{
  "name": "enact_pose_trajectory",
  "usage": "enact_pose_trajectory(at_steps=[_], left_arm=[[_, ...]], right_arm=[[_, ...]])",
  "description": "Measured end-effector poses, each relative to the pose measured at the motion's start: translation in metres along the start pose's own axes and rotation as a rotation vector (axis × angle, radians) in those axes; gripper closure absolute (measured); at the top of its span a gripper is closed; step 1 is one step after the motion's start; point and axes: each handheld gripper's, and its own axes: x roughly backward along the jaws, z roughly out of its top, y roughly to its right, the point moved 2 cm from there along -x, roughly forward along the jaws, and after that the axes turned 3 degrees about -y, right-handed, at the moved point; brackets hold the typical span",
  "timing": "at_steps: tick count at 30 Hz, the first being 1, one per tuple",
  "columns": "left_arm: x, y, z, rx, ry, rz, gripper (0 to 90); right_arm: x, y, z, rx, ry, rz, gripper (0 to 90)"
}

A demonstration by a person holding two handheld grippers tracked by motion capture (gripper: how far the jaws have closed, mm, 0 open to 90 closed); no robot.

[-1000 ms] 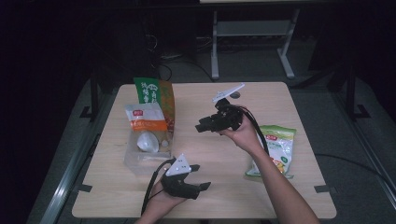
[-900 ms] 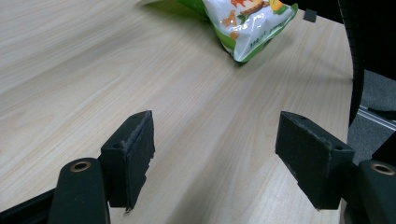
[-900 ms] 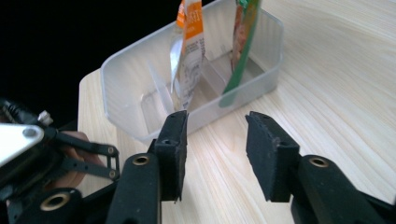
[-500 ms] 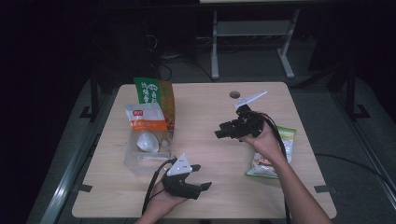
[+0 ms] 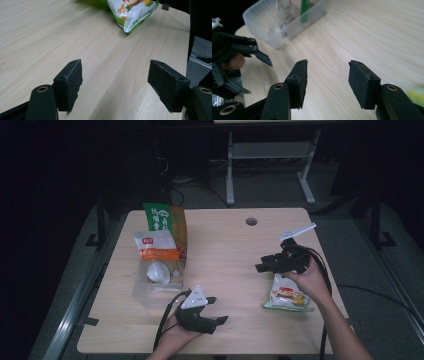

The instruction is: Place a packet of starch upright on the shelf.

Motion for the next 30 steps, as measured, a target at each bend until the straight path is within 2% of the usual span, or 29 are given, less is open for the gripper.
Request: enact_pose_trajectory(at_steps=[3,10,21,30], left_arm=[[-0.001,0.002,0.0,0.002,-0.003,-0.005,27.1],[-0.005,0.004,0.001,-0.003,0.004,-0.011,27.1],[-0.008,0.005,0.001,0.0,0.001,-0.014,26.9],[-0.011,0.006,0.002,0.003,0.003,-0.023,26.9]], right_arm=[[0.008,0.007,-0.012,-0.025,-0.008,-0.029,47.8],[0.026,0.023,-0.037,-0.094,0.009,-0.083,47.3],[0.043,0.042,-0.074,-0.167,0.01,-0.129,47.0],[0.058,0.053,-0.095,-0.224,0.026,-0.172,47.5]])
